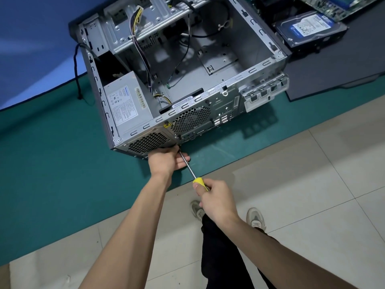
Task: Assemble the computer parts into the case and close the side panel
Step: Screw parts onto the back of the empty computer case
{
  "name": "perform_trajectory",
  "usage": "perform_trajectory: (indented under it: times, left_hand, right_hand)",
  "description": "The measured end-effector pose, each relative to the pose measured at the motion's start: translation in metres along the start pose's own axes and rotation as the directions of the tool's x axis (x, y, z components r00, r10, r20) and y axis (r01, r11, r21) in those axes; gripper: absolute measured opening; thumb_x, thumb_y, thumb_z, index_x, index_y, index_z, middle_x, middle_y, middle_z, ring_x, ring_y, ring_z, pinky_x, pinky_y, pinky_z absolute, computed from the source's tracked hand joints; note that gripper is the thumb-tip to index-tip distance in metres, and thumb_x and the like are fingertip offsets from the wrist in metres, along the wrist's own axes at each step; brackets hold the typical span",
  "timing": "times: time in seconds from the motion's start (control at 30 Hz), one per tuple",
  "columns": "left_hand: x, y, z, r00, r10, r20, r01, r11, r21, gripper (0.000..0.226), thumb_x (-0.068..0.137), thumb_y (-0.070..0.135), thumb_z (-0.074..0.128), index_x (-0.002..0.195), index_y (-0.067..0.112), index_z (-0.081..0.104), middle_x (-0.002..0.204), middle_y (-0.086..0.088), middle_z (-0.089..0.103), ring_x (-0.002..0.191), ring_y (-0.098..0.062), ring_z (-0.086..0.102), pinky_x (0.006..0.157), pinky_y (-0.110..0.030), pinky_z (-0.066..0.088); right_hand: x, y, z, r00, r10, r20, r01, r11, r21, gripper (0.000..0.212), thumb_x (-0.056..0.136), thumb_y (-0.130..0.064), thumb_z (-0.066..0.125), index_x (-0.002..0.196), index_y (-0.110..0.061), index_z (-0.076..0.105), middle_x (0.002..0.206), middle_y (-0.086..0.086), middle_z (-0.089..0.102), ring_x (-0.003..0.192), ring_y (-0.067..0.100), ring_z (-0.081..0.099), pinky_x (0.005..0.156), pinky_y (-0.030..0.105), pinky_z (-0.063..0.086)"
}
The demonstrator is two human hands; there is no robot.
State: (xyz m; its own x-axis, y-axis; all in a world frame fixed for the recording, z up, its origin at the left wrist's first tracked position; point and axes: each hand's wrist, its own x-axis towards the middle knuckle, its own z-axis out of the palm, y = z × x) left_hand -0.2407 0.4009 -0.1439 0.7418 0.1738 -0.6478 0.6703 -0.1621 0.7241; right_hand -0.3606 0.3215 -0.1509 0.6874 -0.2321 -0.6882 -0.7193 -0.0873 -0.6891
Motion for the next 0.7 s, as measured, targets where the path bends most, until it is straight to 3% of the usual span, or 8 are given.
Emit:
perform_trajectory:
  times: [0.17,0.37,0.47,0.6,0.7]
  left_hand:
    - [-0.002,0.001,-0.002,0.998,-0.057,0.036,0.06,0.993,-0.101,0.013,0.092,-0.01,0.043,0.085,-0.007,0.053,0.077,-0.023,0.062,0.05,-0.022,0.067,0.052,-0.031,0.058]
    - [-0.009,-0.003,-0.001,0.991,-0.12,0.053,0.13,0.959,-0.253,0.016,0.093,-0.011,0.041,0.083,-0.004,0.052,0.086,-0.023,0.063,0.065,-0.026,0.066,0.057,-0.032,0.058]
    - [-0.008,-0.004,-0.002,0.991,-0.126,0.044,0.134,0.955,-0.263,0.015,0.093,-0.01,0.042,0.083,-0.004,0.052,0.082,-0.021,0.063,0.067,-0.027,0.065,0.056,-0.031,0.058]
    - [-0.009,-0.003,0.002,0.994,-0.1,0.037,0.105,0.972,-0.21,0.016,0.092,-0.009,0.044,0.081,-0.003,0.054,0.078,-0.017,0.063,0.067,-0.025,0.064,0.055,-0.029,0.058]
    - [-0.01,-0.002,0.002,0.996,-0.086,0.021,0.089,0.981,-0.173,0.017,0.092,-0.009,0.044,0.079,-0.003,0.053,0.077,-0.017,0.062,0.066,-0.025,0.063,0.053,-0.029,0.057]
  right_hand:
    - [0.0,0.0,0.0,1.0,-0.017,-0.019,0.016,1.0,-0.023,0.029,0.094,-0.035,0.055,0.083,-0.01,0.064,0.061,0.001,0.05,0.075,0.035,0.064,0.071,0.039,0.051]
    - [-0.002,-0.001,-0.002,0.999,-0.038,-0.026,0.037,0.998,-0.041,0.029,0.094,-0.034,0.055,0.079,-0.01,0.062,0.058,0.001,0.049,0.069,0.035,0.061,0.066,0.038,0.05]
    - [-0.002,-0.003,-0.002,0.999,-0.036,-0.025,0.035,0.999,-0.041,0.029,0.094,-0.034,0.055,0.072,-0.014,0.06,0.056,-0.002,0.046,0.072,0.035,0.064,0.066,0.038,0.05]
    - [0.0,-0.008,0.001,1.0,0.005,-0.018,-0.004,0.998,0.062,0.029,0.093,-0.029,0.057,0.081,-0.005,0.066,0.065,0.005,0.056,0.066,0.033,0.059,0.069,0.044,0.052]
    - [0.0,-0.01,0.004,0.999,0.032,0.005,-0.032,0.991,0.13,0.027,0.094,-0.027,0.058,0.085,-0.004,0.068,0.065,0.001,0.06,0.059,0.023,0.054,0.061,0.037,0.047]
